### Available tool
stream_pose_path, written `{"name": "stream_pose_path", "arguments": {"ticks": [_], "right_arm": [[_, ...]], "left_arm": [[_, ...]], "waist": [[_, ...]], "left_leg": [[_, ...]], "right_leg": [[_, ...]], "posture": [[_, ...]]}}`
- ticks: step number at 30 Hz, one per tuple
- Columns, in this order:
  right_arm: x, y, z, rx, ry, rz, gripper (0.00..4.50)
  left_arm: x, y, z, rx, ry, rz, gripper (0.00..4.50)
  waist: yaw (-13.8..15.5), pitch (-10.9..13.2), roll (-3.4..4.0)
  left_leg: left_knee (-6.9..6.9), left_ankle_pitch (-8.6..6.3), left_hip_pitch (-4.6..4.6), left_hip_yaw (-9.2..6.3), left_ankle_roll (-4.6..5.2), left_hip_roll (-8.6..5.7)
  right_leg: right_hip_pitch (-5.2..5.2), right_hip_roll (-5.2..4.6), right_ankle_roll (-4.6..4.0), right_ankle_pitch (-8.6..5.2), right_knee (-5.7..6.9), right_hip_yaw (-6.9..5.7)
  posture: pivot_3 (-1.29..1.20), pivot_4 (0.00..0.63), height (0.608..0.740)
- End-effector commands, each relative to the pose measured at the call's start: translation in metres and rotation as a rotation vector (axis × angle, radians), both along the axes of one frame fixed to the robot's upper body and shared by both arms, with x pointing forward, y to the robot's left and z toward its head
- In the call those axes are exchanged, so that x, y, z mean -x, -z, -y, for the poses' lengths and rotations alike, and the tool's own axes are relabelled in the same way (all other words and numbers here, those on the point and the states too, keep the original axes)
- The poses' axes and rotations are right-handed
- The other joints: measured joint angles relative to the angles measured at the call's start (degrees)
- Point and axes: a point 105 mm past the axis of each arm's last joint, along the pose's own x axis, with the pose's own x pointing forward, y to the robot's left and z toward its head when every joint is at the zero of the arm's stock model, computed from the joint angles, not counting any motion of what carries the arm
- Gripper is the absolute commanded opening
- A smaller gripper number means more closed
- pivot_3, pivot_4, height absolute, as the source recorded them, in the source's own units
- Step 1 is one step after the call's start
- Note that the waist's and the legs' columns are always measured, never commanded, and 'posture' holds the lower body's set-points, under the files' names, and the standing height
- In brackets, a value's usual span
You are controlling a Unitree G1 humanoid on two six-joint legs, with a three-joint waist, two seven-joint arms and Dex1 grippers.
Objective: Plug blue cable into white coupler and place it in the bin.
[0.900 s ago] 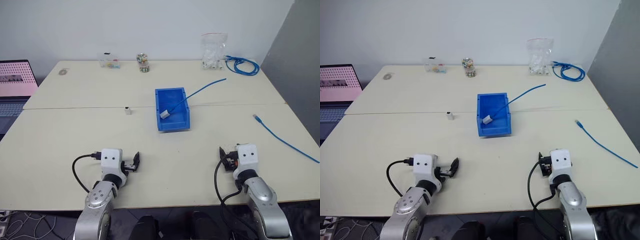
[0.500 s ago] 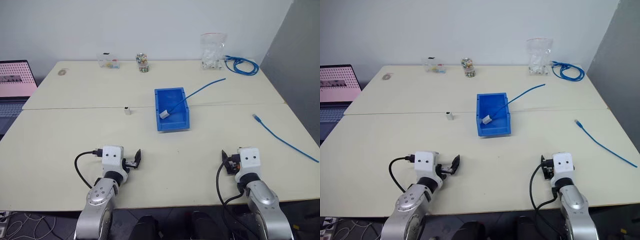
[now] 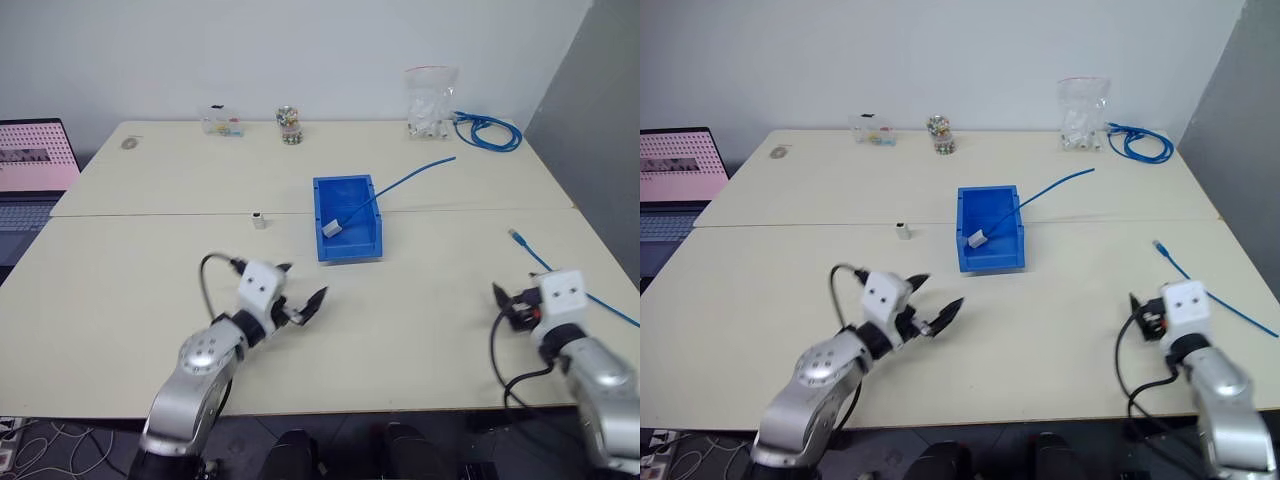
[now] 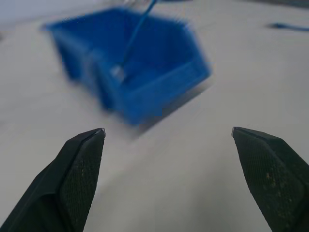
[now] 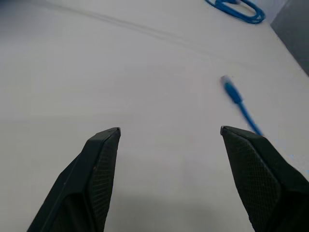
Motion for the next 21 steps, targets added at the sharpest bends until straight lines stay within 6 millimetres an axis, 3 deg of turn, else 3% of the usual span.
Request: {"name": "stream_pose_path", "arguments": {"ticks": [1,4,10,21], "right_arm": [[-0.011,-0.021,0.034,-0.068,-0.035,-0.040,3.50],[-0.018,-0.017,0.055,-0.089,-0.090,-0.160,3.50],[-0.032,-0.010,0.086,-0.119,-0.079,-0.271,3.50],[-0.031,0.028,0.106,-0.071,-0.058,-0.447,3.50]], "left_arm": [[0.004,-0.006,0.038,-0.038,0.270,0.031,4.42],[0.001,-0.009,0.065,-0.073,0.444,0.032,4.42],[-0.017,-0.024,0.098,-0.088,0.565,0.082,4.42],[-0.011,-0.035,0.112,-0.066,0.625,0.138,4.42]], "waist": [[-0.19,-0.01,0.01],[-0.31,0.12,0.07],[-0.57,0.17,-0.02],[-0.49,0.17,0.00]], "left_leg": [[0.00,0.00,0.00,0.03,0.00,0.01],[0.00,0.01,-0.03,0.18,0.05,0.02],[0.00,0.05,-0.02,0.60,0.15,0.09],[0.07,0.07,0.01,1.15,0.17,0.17]], "right_leg": [[0.00,0.00,0.00,-0.01,0.00,0.02],[-0.03,0.05,-0.27,0.12,0.03,0.05],[-0.02,0.02,-0.30,0.16,0.02,0.11],[-0.06,-0.11,-0.19,0.22,0.04,0.37]], "posture": [[0.00,0.150,0.740],[0.00,0.150,0.740],[0.00,0.150,0.740],[0.00,0.150,0.740]]}}
